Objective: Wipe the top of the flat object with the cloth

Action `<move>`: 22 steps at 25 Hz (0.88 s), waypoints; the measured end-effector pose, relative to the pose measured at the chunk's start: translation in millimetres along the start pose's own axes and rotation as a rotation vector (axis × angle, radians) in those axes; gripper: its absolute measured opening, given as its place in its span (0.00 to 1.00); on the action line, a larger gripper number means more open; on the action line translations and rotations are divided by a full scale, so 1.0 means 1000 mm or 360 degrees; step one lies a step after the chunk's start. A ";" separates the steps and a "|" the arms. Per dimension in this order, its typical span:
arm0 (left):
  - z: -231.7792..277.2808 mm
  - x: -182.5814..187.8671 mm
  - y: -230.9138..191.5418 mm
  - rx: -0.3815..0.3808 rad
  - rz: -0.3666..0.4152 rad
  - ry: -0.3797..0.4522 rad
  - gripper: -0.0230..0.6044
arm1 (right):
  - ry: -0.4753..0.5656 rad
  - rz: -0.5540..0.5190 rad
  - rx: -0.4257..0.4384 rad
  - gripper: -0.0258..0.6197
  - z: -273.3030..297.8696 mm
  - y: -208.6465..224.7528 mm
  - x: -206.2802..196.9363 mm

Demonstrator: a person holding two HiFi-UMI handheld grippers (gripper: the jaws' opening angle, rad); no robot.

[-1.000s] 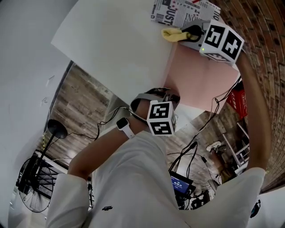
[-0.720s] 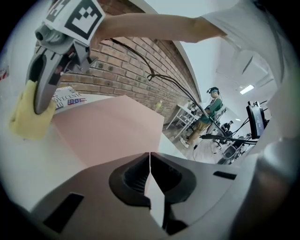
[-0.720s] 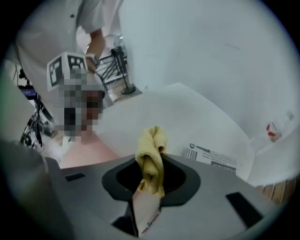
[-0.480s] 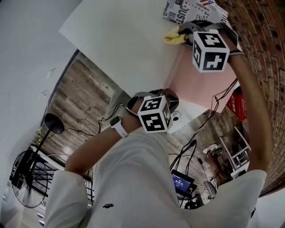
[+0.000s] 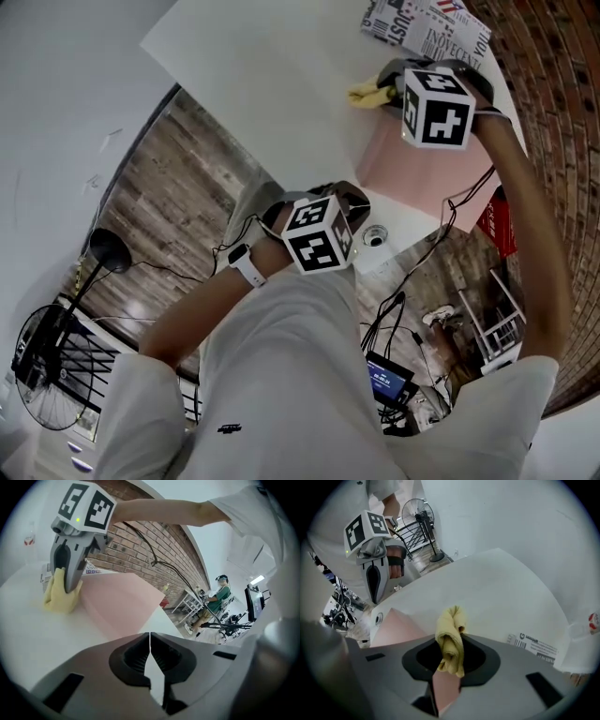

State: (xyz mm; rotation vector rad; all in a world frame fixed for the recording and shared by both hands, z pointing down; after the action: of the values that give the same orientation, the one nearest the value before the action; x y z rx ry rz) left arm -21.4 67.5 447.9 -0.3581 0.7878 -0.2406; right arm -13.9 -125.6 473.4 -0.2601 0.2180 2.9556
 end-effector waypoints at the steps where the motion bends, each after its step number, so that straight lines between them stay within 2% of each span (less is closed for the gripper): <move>1: -0.002 -0.001 -0.001 0.0013 -0.0005 0.0002 0.07 | 0.0006 0.0016 0.0012 0.19 0.002 -0.003 0.002; 15: -0.028 -0.028 0.003 0.0114 -0.0026 -0.0054 0.07 | 0.0174 0.0172 0.0209 0.19 0.026 -0.079 0.038; 22: -0.047 -0.040 0.011 0.0158 -0.0044 -0.0091 0.07 | 0.0316 0.0275 0.0329 0.19 0.033 -0.131 0.058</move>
State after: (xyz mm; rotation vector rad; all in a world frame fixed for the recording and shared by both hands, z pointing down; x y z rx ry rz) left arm -82.2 80.5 438.4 -0.2813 0.7122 -0.2928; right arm -52.4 16.3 478.1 -0.5308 0.5964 3.0409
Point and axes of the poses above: the fingertips, and each gripper's own axes: z forward along the fingers, y to its right, x out of its top, the point moved 2 cm from there along -z, backward along the fingers, and after that the axes turned 4 degrees about z, right-handed, at the moved point
